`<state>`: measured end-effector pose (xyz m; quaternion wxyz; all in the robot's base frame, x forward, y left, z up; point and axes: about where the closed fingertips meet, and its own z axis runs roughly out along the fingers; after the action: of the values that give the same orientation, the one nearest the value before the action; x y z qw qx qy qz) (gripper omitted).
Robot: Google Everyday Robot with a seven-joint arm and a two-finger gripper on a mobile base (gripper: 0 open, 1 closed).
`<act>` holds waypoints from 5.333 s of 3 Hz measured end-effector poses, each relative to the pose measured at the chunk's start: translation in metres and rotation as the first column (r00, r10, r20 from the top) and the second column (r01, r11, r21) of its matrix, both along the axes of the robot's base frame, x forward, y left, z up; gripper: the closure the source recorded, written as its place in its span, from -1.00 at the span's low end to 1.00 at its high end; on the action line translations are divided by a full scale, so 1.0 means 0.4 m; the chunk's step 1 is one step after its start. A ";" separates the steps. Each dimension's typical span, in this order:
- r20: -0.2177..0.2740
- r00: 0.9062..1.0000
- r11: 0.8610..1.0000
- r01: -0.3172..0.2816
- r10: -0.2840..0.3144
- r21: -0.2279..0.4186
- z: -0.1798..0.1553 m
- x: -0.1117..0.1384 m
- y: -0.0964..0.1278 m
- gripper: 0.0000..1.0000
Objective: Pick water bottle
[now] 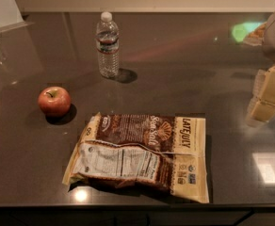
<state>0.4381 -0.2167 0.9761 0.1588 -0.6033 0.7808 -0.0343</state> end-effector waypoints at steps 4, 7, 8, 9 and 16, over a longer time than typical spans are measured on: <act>0.093 0.995 0.984 0.013 -0.030 0.179 -0.014 0.201 0.056 -1.00; 0.155 0.988 0.915 -0.053 -0.011 0.400 -0.075 0.475 0.228 -1.00; 0.158 0.987 0.874 -0.083 0.008 0.478 -0.090 0.534 0.319 -1.00; 0.155 0.988 0.832 -0.102 0.020 0.545 -0.096 0.577 0.405 -1.00; 0.087 0.979 0.699 -0.192 0.183 0.689 -0.116 0.609 0.740 -0.17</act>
Offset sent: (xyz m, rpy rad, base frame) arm 0.0363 0.0117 -0.0010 0.1075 -0.0355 -0.0295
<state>0.6819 0.0795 0.9295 0.3800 -0.5760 0.6702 0.2733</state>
